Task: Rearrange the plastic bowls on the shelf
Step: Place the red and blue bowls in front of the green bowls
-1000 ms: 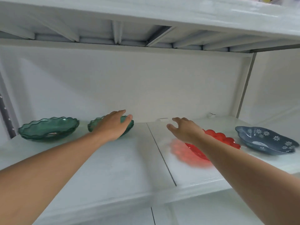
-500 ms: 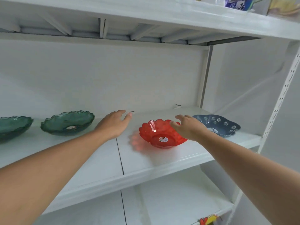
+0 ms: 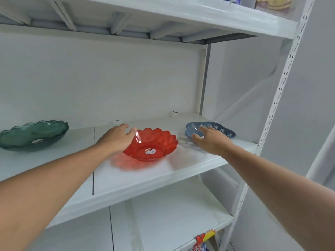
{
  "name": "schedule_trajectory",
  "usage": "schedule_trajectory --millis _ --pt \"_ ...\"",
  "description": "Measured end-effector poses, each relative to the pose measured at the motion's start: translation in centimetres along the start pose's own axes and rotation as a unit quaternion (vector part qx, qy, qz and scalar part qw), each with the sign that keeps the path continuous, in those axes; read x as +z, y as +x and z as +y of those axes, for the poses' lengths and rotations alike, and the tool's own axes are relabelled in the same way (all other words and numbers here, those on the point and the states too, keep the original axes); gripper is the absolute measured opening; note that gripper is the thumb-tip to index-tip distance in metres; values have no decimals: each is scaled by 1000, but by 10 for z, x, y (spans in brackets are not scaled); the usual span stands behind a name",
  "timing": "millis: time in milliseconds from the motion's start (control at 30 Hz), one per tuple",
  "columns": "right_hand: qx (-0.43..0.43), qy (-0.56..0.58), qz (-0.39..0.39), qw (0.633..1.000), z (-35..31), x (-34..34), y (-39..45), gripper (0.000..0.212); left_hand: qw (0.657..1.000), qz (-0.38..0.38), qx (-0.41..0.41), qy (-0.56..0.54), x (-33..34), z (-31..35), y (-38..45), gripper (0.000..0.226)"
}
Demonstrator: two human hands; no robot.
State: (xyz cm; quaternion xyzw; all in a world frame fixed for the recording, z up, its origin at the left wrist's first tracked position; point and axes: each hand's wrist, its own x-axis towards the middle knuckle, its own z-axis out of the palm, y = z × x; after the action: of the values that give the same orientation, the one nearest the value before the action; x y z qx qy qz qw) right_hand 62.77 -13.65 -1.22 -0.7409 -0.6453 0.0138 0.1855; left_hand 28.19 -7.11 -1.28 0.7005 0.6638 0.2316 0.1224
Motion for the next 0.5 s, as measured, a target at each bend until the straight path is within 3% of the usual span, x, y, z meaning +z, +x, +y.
schedule_trajectory --millis 100,233,500 --pt "-3 2 3 1000 33 -3 13 67 999 -6 -51 18 17 9 6 81" --pt "-22 5 4 1000 70 -6 32 69 993 29 -116 22 38 22 3 55" --pt "-35 18 23 999 96 -7 45 59 980 47 -193 -2 50 26 0 44"
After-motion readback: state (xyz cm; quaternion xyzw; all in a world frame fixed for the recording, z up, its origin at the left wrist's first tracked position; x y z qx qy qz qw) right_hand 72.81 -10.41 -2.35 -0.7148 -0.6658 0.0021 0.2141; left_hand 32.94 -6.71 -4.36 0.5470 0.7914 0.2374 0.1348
